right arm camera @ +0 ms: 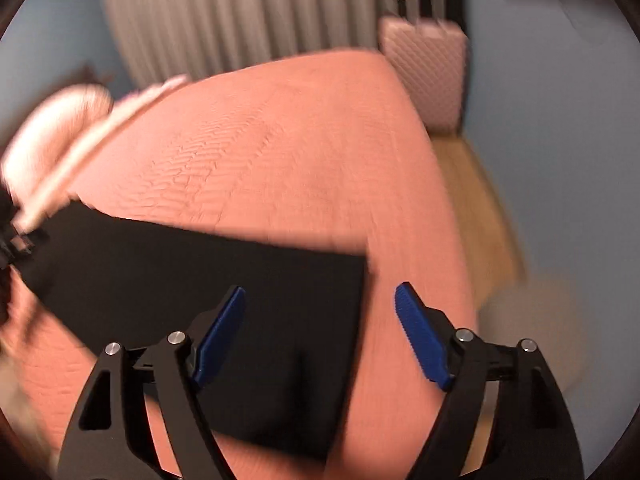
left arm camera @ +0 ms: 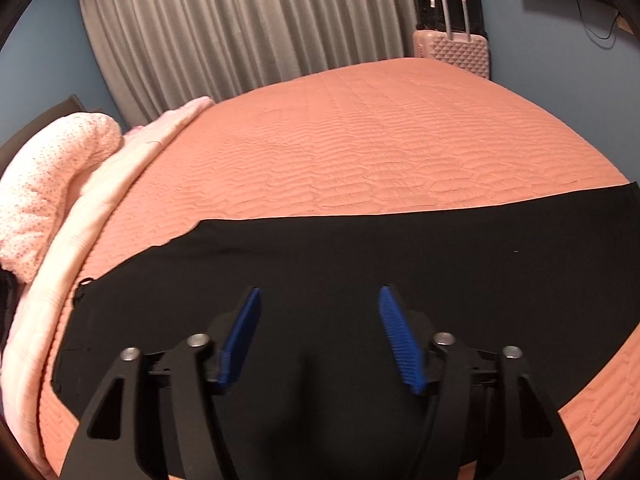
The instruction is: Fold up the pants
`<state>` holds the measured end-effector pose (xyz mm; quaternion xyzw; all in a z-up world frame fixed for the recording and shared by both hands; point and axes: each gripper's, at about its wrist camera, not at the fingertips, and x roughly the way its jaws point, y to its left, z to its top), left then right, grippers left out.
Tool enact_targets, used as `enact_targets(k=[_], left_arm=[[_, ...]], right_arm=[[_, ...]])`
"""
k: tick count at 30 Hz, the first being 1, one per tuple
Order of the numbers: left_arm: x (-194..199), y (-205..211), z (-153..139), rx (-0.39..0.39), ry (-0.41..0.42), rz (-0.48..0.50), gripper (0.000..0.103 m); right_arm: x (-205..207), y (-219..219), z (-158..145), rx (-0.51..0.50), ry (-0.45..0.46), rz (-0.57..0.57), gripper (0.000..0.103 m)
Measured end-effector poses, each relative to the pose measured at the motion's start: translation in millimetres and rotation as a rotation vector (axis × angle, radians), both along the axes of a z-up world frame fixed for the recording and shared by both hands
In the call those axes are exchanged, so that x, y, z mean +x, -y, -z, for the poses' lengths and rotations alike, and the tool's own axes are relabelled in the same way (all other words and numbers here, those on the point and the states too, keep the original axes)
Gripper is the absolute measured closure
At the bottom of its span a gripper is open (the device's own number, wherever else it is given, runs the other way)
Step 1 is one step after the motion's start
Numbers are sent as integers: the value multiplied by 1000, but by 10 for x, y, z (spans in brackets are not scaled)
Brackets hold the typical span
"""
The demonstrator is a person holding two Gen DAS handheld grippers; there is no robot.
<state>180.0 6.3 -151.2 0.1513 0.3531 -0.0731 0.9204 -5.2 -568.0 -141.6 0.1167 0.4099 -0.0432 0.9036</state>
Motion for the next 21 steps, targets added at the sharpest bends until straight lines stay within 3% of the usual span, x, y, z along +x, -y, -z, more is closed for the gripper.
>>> enact_targets(k=[5,10,12,16,20,21], left_arm=[[-77,-95,112,14,-33,-52,39],[-236,-274,248,94,-36,-81,37],[-211,-464,364,102,-73,-128,37],[-144,-804,458,37,-107,-177,36],[-163,-875,458,57,-90,-183,35],[-175,-876,452,53,-88,-182,35]], right_arm=[[-438,8,360,236,-19,91,39],[-631,-181,528,424,64,172,39],[-676,-160,592,465,110,227,39],[-512,-125,644,574,182,311,39],[-271,-113,636,631,224,340,39],[-239,-110,628,627,221,350,48]])
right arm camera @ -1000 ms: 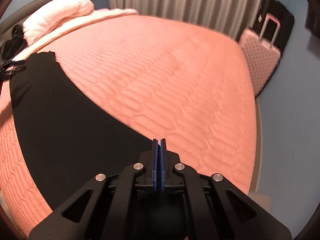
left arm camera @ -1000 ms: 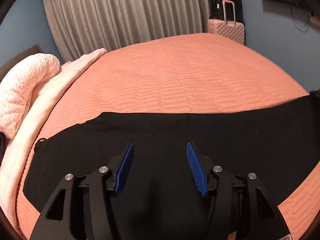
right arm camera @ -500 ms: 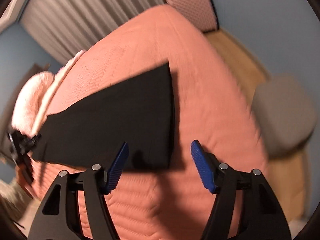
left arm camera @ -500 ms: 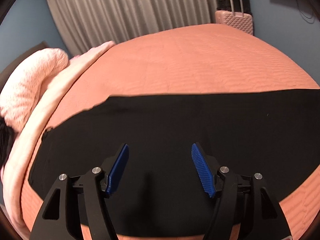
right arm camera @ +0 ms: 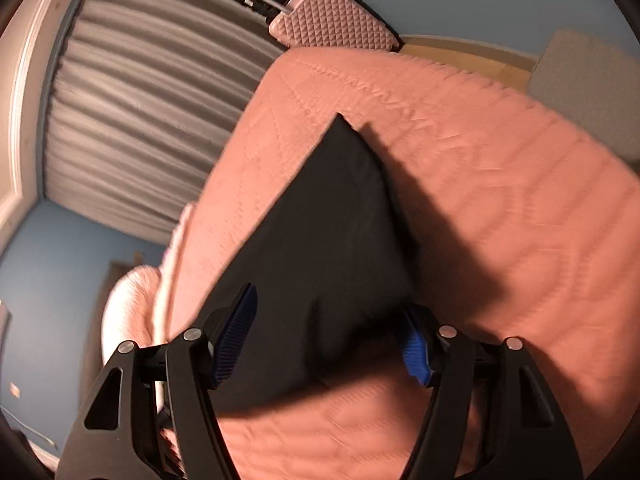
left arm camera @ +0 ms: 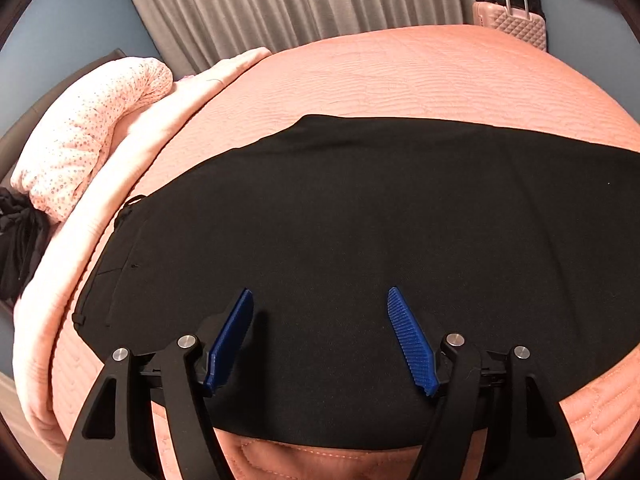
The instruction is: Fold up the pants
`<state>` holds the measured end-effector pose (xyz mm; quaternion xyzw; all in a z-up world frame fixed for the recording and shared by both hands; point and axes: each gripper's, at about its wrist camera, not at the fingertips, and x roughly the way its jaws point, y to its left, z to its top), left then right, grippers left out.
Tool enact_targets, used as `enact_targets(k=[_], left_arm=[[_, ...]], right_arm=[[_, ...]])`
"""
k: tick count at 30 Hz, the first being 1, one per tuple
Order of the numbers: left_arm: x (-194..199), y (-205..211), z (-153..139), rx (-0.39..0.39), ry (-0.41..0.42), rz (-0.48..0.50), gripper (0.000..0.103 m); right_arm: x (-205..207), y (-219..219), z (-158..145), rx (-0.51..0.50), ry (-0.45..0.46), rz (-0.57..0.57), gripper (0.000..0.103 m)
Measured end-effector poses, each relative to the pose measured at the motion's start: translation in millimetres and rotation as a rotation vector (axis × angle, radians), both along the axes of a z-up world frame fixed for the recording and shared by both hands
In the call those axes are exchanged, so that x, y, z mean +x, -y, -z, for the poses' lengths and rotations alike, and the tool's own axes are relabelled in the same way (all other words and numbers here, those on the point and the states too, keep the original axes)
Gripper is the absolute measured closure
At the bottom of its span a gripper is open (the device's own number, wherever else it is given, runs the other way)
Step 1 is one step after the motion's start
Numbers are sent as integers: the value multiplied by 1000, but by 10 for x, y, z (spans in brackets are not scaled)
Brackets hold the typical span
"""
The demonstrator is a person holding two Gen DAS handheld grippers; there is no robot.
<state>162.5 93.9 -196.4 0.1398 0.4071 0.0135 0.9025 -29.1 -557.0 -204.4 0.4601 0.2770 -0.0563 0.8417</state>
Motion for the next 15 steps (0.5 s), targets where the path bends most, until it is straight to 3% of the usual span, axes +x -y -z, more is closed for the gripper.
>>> enact_targets(k=[1,2,5,8,12,15], left_arm=[[-20,6,-12,6,2,6,35],[-33,6,-22,8,7,11,35],[-69,-14,-87,-12,11,19,35],[-100,-44,-182,-4,39,27,35],[-134,-174,-310,-17,61,17,34],[-196,-383,-417,-54,75,0,34]], right_arm=[[55,-38,16,-19,-33,13,72],[93,-74,22,-44,-67,31,85],[158,-243,-167,-173,-112,62,88],[401,-675,-668,-350,-73,-11,88],[1037,-1533,-1179,-457,-4,-237,88],[1494,-2354,-1193,-493,15,-427,89]])
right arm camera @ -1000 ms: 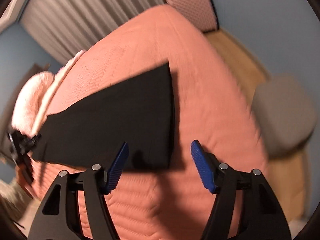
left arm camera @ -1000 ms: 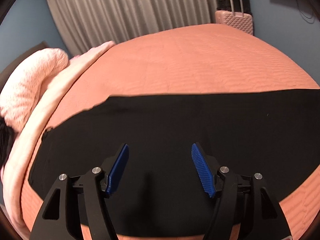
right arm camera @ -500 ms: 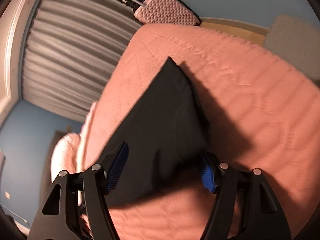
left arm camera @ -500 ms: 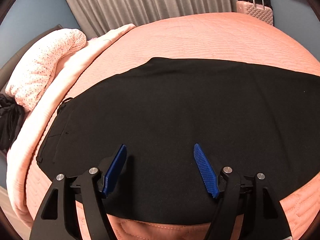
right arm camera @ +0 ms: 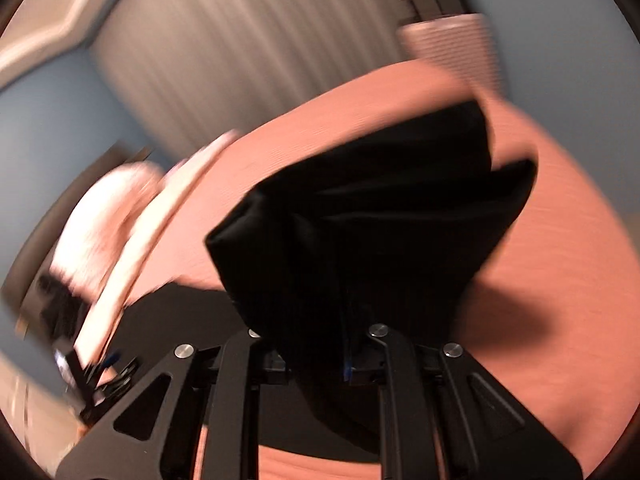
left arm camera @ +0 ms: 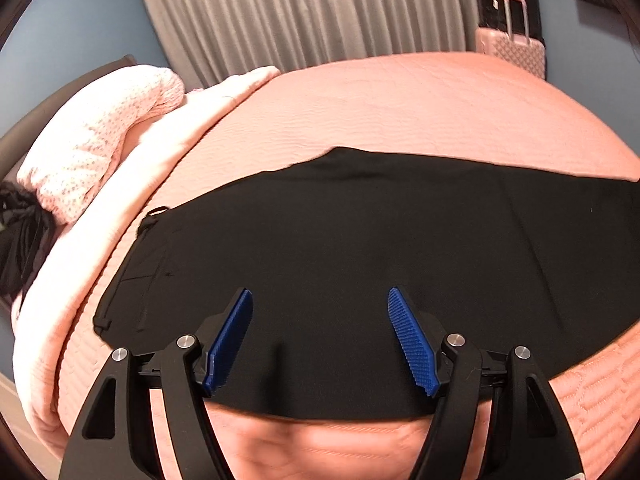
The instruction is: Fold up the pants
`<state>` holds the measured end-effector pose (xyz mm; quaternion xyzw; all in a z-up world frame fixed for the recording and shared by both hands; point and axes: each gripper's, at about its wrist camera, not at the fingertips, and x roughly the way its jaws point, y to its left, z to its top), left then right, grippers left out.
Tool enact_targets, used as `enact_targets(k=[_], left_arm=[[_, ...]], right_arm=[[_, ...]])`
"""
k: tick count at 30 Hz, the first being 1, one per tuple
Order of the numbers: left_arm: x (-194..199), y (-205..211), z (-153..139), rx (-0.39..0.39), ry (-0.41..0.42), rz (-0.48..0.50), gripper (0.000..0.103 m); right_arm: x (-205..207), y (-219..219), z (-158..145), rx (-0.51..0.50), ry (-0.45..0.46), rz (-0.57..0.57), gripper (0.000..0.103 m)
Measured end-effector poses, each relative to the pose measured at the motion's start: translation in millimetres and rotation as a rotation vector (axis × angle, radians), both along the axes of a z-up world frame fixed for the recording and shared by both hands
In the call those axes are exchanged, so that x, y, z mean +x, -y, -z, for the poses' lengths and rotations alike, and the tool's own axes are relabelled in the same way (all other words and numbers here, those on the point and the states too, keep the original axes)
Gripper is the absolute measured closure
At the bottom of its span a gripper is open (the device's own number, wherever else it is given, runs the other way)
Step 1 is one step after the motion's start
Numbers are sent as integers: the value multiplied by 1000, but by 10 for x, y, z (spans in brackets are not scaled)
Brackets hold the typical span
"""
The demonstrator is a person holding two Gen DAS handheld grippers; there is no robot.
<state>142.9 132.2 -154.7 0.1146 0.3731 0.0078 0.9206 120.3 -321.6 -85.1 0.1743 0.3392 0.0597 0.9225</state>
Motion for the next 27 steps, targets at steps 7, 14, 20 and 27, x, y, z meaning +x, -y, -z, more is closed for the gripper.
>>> enact_targets(k=[7,14,20,27], left_arm=[[-138,-578,-67,-4,0,-49,32],[-187,-1057,23,12,0,-119,32],[-207,-1263,107,-28,-17,-169,32],[-219,-1639,191,-148,-74,-229,24]], right_arm=[[624,-1524,887,-17,-187,-320,90],[662,-1729,1010,-50,-178,-301,90],[846,-2141,875,-87,-149,-350,90],[415,-2339,924,-170,-150,-371,41]])
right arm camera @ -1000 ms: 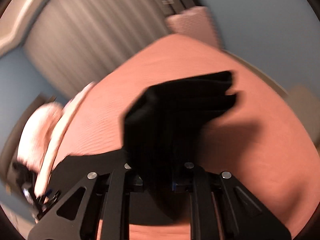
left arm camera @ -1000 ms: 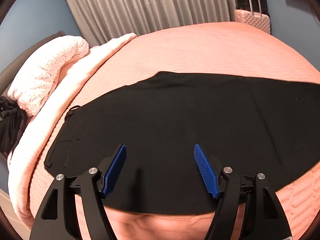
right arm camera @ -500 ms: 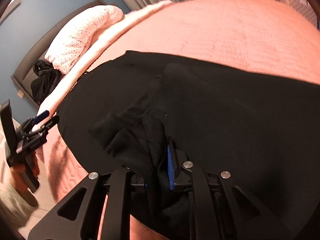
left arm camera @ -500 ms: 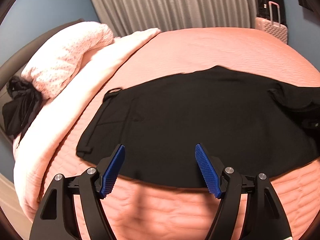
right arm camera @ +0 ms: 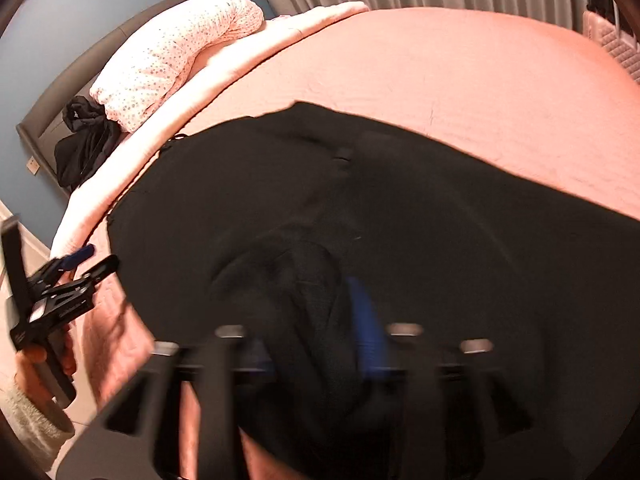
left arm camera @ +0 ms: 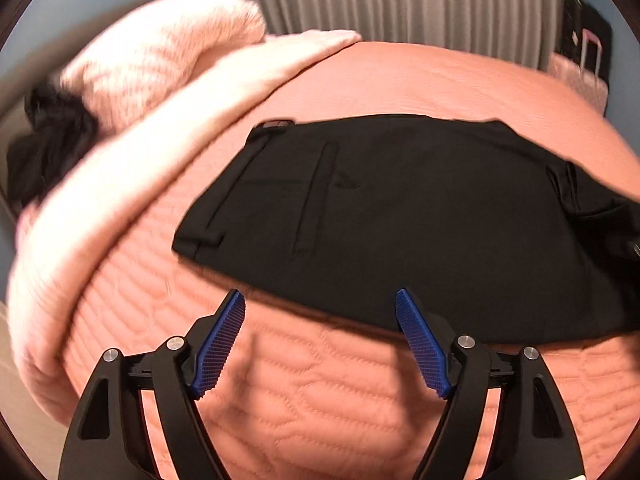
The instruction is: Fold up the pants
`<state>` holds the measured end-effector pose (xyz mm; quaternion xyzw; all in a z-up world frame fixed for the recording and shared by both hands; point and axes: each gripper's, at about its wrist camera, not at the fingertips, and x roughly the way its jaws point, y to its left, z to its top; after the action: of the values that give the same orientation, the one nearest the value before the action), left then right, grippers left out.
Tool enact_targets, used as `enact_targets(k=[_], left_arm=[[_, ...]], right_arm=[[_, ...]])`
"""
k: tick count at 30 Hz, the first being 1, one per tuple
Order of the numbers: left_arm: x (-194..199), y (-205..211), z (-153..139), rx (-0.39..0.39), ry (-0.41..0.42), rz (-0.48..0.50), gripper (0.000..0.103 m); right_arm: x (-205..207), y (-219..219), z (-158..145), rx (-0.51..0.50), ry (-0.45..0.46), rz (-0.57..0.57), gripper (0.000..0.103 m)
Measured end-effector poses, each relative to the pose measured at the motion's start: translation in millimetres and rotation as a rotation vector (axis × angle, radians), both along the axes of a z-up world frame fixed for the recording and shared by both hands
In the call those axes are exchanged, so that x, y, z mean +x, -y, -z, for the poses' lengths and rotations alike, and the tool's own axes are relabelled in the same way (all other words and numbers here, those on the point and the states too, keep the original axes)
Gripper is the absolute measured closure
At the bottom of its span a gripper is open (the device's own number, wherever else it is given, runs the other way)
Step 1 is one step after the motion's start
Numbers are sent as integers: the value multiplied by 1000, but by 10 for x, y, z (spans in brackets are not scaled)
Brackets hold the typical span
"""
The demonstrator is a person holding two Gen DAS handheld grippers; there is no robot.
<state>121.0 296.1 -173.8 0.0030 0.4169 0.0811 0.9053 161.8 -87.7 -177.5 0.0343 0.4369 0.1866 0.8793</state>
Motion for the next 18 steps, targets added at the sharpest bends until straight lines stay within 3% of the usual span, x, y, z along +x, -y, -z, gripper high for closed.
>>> enact_targets(k=[3,6,8,11,13,14,17,18], left_arm=[[1,-440,78,-209,-24,-91,21],[48,-908,203,-506,12,-187,22],[129,-1076,241,-614,29,-224,21],[366,-1309,308,-721,60,-278,21],[519,-1409,313,-752,84,-298,17],[600,-1436,310,-763,97,-290,12],[824,-1446,278,-738,115,-300,12],[862,-1484,261,-731,120,-291,18]], right_arm=[[-285,71,-220,-3,53,2,31],[-434,124,-321,-21,46,16,31],[-489,109,-344,-23,29,5,31],[-561,52,-363,-53,29,-15,31],[-600,18,-374,-65,39,-15,31],[-600,2,-365,-59,30,-20,31],[-600,4,-352,-48,24,6,31],[-608,42,-352,-45,27,27,31]])
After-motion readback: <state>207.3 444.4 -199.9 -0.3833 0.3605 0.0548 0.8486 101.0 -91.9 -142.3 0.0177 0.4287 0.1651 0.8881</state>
